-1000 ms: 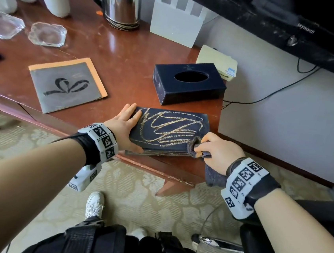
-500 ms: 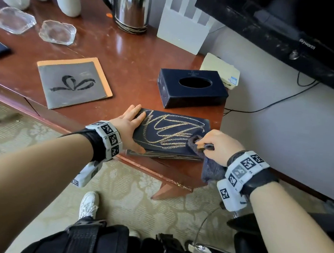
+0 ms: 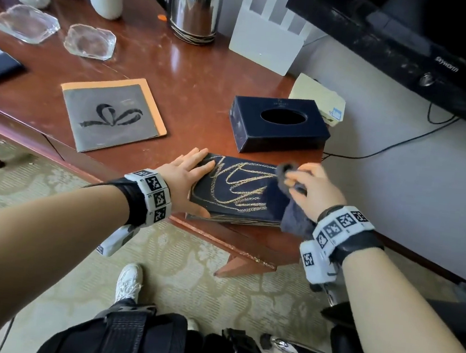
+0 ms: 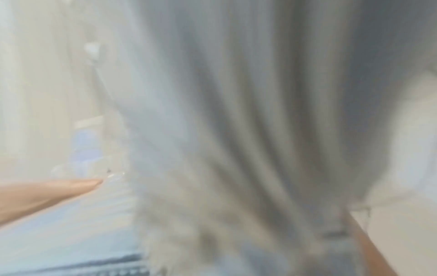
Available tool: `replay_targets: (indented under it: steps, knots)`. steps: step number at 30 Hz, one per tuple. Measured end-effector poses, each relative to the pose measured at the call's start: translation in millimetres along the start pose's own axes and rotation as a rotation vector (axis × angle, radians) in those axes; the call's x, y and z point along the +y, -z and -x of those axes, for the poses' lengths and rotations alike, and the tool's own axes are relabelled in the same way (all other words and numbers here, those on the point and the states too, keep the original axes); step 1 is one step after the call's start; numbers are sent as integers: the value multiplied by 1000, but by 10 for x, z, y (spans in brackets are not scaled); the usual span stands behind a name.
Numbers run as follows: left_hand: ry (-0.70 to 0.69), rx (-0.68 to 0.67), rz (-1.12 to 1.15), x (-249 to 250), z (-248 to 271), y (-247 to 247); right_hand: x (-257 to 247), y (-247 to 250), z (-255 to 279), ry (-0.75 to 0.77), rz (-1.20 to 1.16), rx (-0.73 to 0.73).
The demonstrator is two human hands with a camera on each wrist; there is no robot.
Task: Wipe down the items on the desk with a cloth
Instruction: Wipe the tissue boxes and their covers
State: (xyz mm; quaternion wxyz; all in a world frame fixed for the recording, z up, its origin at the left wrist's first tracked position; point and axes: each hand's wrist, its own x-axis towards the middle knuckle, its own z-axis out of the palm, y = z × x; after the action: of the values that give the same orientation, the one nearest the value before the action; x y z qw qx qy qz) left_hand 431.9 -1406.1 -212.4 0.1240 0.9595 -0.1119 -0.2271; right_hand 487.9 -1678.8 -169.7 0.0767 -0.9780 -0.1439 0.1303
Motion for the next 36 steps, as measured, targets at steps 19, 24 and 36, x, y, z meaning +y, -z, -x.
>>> replay_targets:
  steps: [19,24,36]
  knots:
    - [-124,-68,-244,-187,-124,229,-135,275,-135,-311,388,47]
    - [-142,-82,-268,-205,-139,230,-445,65,-129,-113,365,-217]
    - [-24,-96,-187,-54,-98,271,-197,-244,-25,-207,131,20]
